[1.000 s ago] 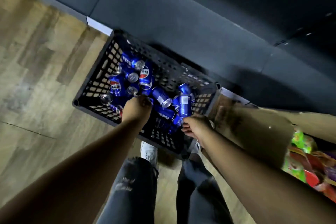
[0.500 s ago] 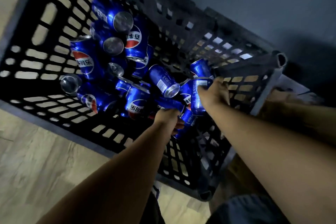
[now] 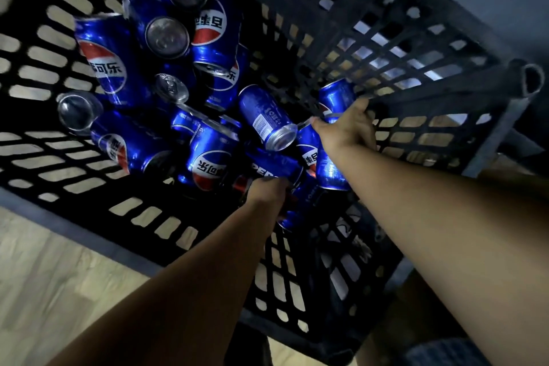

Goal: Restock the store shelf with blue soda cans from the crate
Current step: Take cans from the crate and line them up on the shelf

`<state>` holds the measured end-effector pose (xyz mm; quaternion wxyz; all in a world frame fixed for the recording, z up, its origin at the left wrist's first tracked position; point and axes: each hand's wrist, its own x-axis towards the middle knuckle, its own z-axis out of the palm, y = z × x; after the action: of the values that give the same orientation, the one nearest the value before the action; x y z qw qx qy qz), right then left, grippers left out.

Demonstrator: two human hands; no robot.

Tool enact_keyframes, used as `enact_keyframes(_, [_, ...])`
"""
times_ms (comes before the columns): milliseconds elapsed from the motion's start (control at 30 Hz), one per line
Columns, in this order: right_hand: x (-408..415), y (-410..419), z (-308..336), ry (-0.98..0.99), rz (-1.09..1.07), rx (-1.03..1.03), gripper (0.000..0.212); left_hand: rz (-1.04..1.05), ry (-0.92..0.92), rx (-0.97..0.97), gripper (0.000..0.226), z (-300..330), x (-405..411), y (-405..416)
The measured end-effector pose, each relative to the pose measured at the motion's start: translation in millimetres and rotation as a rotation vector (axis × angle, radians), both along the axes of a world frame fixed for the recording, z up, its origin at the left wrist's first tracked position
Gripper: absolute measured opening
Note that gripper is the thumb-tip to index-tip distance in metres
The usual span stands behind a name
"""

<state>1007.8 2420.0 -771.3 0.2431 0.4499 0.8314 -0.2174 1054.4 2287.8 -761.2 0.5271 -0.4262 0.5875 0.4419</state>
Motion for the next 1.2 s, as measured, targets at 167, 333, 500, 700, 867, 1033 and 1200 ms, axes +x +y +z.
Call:
enact_keyframes(167, [2.5, 1.4, 3.6, 0.005, -0.029, -0.029, 0.076, -0.056, -0.006, 0.009, 0.016, -1.6, -0.6, -1.5])
enact_keyframes(333, [2.7, 1.8, 5.9, 0.026, -0.112, -0.055, 0.074, -0.113, -0.034, 0.015, 0.026, -0.6, -1.6, -0.7])
enact_keyframes(500, [4.8, 2.4, 17.1, 0.029, -0.120, -0.078, 0.072, -0.136, 0.005, -0.016, 0.023, 1.7, 1.9, -1.6])
enact_keyframes(700, [15.6, -0.4, 36.1, 0.015, -0.184, -0.114, 0.076, -0.113, 0.037, -0.004, 0.013, 22.4, 0.5, -3.6])
enact_keyframes(867, [28.7, -17.7, 55.6, -0.015, -0.123, -0.097, 0.081, -0.062, 0.014, 0.016, 0.018, 46.2, -1.8, 1.3])
enact_keyframes(1033, [45.1, -31.6, 73.1, -0.084, -0.055, -0.157, 0.081, -0.057, 0.031, 0.009, 0.016, 63.5, -3.8, -0.3])
enact_keyframes(1200, [51.2, -32.9, 90.0, -0.225, 0.067, -0.159, 0.076, -0.058, 0.051, 0.001, 0.015, 82.7, -4.8, -4.7])
